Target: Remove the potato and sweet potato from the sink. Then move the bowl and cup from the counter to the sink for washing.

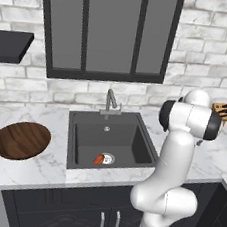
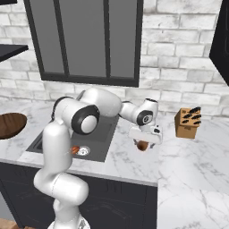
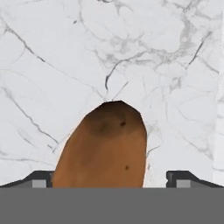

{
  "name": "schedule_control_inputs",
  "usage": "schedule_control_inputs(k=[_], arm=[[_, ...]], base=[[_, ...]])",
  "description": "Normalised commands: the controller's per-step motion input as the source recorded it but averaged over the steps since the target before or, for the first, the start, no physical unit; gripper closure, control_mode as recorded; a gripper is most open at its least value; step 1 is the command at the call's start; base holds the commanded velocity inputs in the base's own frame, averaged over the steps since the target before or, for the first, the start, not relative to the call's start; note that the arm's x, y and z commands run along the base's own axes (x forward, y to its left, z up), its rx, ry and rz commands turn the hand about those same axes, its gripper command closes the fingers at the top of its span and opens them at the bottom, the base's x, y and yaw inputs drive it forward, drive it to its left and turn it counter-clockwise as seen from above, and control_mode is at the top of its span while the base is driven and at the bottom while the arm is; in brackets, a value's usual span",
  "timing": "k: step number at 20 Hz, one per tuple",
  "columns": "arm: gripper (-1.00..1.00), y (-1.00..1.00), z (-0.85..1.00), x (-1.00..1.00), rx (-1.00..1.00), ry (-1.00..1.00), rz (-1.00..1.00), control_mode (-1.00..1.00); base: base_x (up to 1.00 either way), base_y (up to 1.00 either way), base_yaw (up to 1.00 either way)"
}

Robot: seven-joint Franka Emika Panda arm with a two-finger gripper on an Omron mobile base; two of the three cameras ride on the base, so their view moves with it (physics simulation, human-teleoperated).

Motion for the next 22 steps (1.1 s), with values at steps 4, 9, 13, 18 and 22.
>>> schedule_control_inputs(k=[4,9,13,18,22], arm=[[-1.00,0.00,0.13,-0.27,0.00,0.00,0.00,-1.00],[-1.00,0.00,0.19,-0.18,0.00,-0.03,0.00,-1.00],[-1.00,0.03,0.28,-0.15,0.00,-0.07,0.00,-1.00],[-1.00,0.07,0.33,-0.23,0.00,-0.13,0.01,-1.00],[-1.00,0.16,0.32,-0.26,0.00,-0.12,0.02,-1.00]], base=[[0.00,0.00,0.00],[0.00,0.00,0.00],[0.00,0.00,0.00],[0.00,0.00,0.00],[0.00,0.00,0.00]])
